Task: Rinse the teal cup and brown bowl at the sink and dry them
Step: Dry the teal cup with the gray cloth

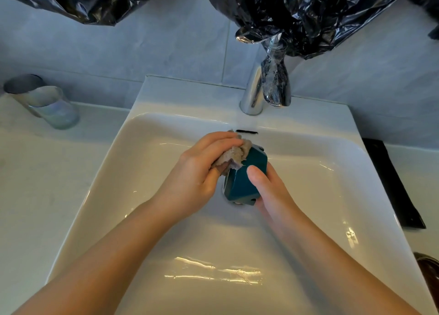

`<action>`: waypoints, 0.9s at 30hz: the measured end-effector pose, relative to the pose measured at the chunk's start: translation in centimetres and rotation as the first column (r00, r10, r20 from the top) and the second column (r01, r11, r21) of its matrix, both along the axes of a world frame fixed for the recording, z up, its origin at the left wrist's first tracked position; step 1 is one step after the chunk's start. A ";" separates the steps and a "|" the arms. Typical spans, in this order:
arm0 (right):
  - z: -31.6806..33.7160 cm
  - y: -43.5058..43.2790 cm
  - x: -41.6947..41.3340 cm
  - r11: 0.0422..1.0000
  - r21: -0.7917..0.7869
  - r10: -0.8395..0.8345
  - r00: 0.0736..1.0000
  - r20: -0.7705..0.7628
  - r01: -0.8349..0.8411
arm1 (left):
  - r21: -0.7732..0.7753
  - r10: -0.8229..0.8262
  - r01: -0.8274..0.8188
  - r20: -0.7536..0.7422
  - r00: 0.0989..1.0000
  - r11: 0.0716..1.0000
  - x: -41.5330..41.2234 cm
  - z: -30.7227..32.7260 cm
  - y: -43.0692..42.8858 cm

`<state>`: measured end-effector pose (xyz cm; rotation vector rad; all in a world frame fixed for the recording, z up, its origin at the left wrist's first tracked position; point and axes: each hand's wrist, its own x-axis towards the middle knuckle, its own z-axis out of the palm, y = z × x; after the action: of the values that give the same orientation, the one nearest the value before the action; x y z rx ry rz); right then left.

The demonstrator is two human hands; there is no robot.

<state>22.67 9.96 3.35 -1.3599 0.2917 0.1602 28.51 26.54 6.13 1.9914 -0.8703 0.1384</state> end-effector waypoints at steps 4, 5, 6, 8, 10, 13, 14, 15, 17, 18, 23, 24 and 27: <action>0.6 0.0 0.3 0.973 0.218 -0.081 0.996 0.031 0.072 | 0.031 -0.039 0.036 0.080 0.996 0.999 -0.6 0.1 -0.7; 0.6 0.0 0.3 0.961 0.261 -0.104 0.994 0.029 0.093 | 0.038 -0.044 0.041 0.086 0.995 0.998 -0.8 0.1 -0.9; 0.6 0.0 0.3 0.948 0.297 -0.125 0.992 0.024 0.112 | 0.044 -0.049 0.045 0.090 0.995 0.998 -0.9 0.1 -1.1; 0.7 0.2 0.2 0.921 0.364 -0.151 0.989 -0.002 0.141 | 0.055 -0.057 0.052 0.104 0.993 0.997 -1.0 0.1 -1.2; 1.1 0.3 0.2 0.890 0.423 -0.171 0.984 -0.042 0.172 | 0.082 -0.071 0.061 0.130 0.989 0.995 -1.0 -0.1 -1.0; 1.4 0.0 0.4 0.818 0.522 -0.234 0.968 -0.086 0.244 | 0.131 -0.094 0.072 0.166 0.982 0.989 -1.1 -0.4 -0.8; 1.5 -0.1 0.4 0.786 0.559 -0.252 0.963 -0.099 0.264 | 0.144 -0.096 0.070 0.186 0.978 0.987 -1.1 -0.5 -0.9; 1.6 -0.2 0.4 0.759 0.590 -0.264 0.959 -0.108 0.275 | 0.156 -0.098 0.065 0.212 0.972 0.986 -1.2 -0.5 -1.1; 1.7 -0.4 0.3 0.716 0.635 -0.269 0.954 -0.130 0.288 | 0.177 -0.108 0.062 0.261 0.959 0.982 -1.2 -0.6 -1.4; 1.8 -0.4 0.3 0.697 0.654 -0.267 0.953 -0.142 0.293 | 0.187 -0.117 0.065 0.280 0.953 0.980 -1.2 -0.7 -1.4; 2.1 -0.7 0.3 0.665 0.689 -0.217 0.957 -0.190 0.287 | 0.226 -0.128 0.052 0.335 0.933 0.973 -0.6 -1.0 -0.7; 2.0 -0.8 0.3 0.663 0.690 -0.209 0.957 -0.201 0.290 | 0.224 -0.123 0.049 0.332 0.935 0.973 -0.7 -1.0 -0.7; 1.8 -1.0 0.1 0.680 0.677 -0.165 0.958 -0.234 0.282 | 0.222 -0.092 0.023 0.307 0.947 0.975 -0.5 -1.2 -0.4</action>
<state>22.78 8.98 5.19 -0.5274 0.4703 0.1494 27.97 26.16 4.92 2.1782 -1.1911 0.3502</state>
